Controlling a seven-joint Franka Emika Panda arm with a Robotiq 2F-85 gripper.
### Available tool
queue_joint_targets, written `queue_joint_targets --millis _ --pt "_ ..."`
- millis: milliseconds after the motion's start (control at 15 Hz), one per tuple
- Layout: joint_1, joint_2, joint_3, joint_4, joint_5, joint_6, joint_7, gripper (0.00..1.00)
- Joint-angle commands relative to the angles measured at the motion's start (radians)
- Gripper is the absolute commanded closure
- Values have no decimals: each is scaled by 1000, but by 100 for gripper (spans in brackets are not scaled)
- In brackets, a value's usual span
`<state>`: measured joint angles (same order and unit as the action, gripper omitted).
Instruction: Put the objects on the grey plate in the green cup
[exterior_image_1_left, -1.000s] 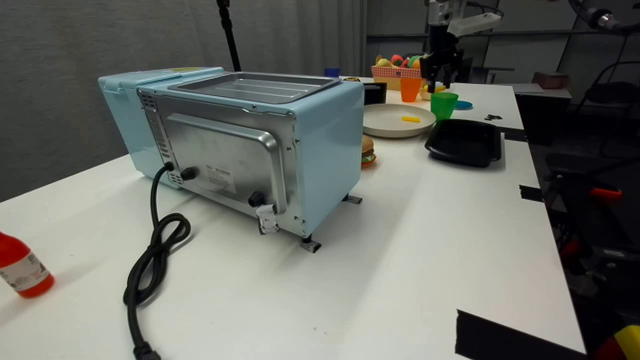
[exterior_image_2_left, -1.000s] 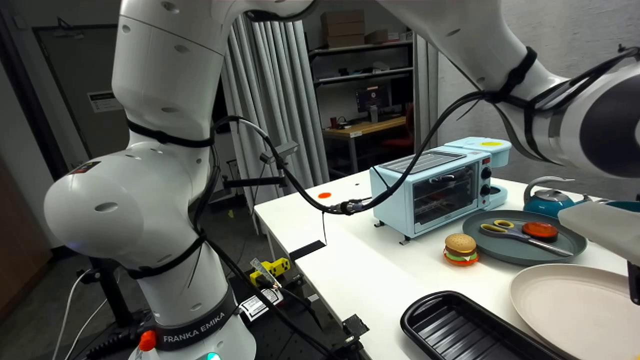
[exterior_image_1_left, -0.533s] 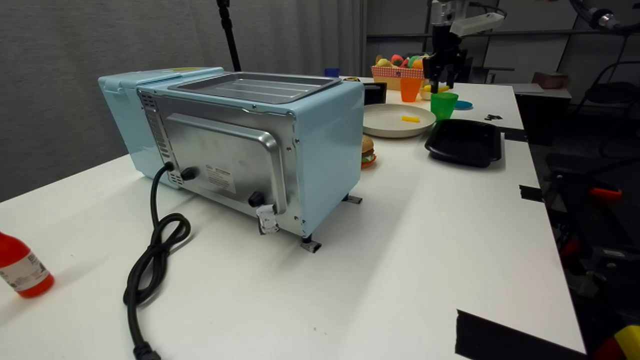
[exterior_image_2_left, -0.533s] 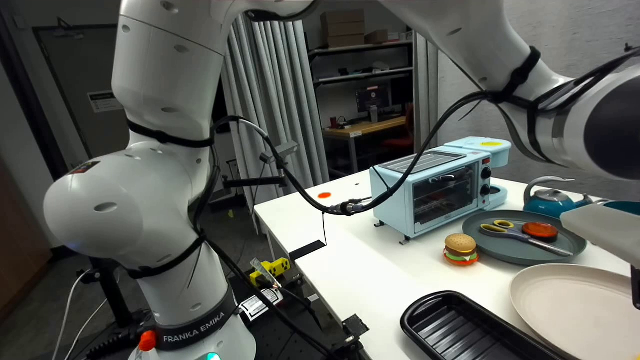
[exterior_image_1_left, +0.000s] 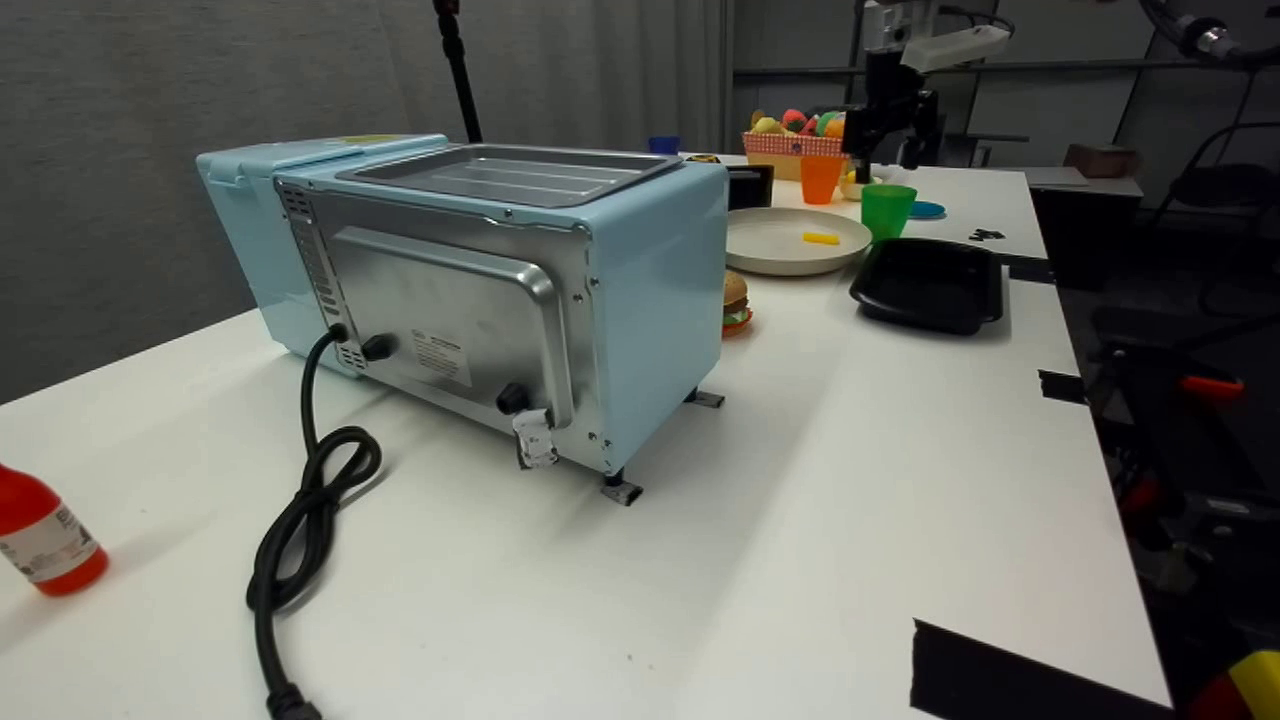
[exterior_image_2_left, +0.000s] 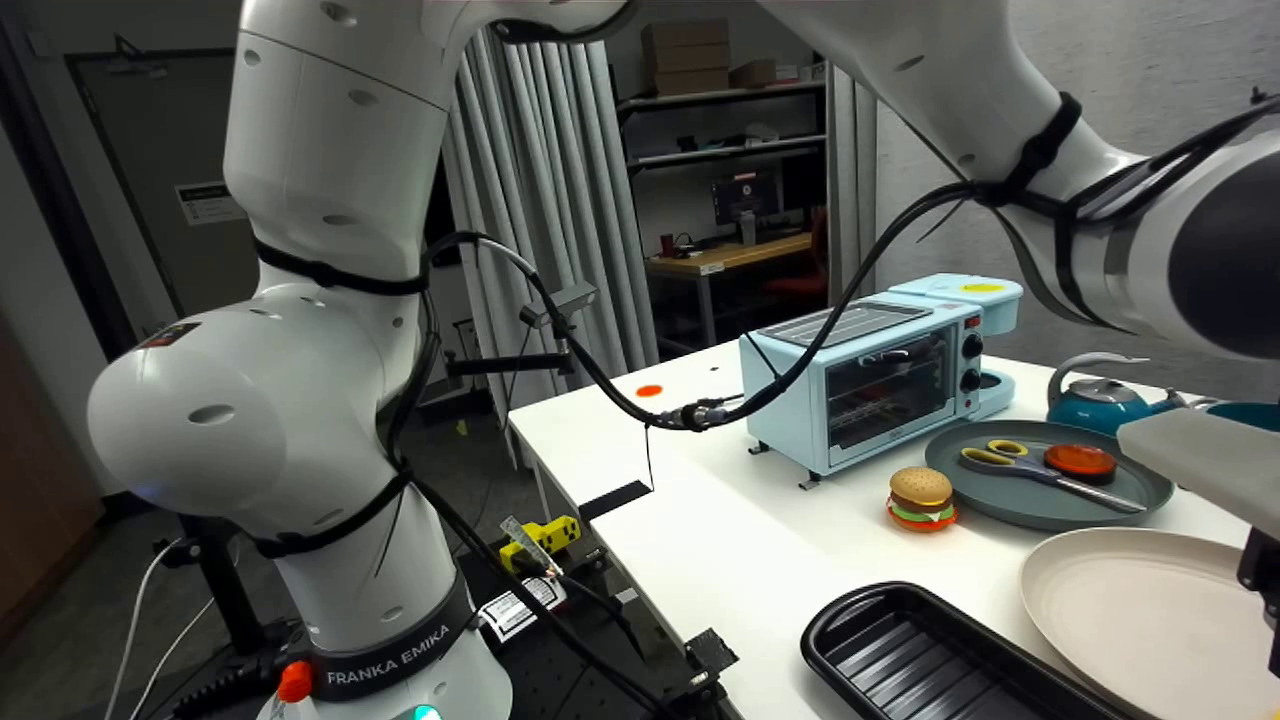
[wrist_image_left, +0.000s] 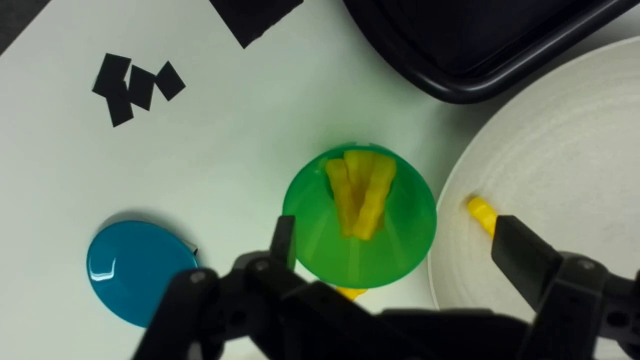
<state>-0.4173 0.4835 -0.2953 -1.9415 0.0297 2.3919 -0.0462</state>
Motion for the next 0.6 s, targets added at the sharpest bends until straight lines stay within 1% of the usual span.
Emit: queue_joint_targets --millis 0,333,533 --pt "11 -13 15 15 3 -28 -7 0" --pt "40 -2 57 50 1 -37 -25 0" --pt "43 18 85 76 3 -64 -68 0"
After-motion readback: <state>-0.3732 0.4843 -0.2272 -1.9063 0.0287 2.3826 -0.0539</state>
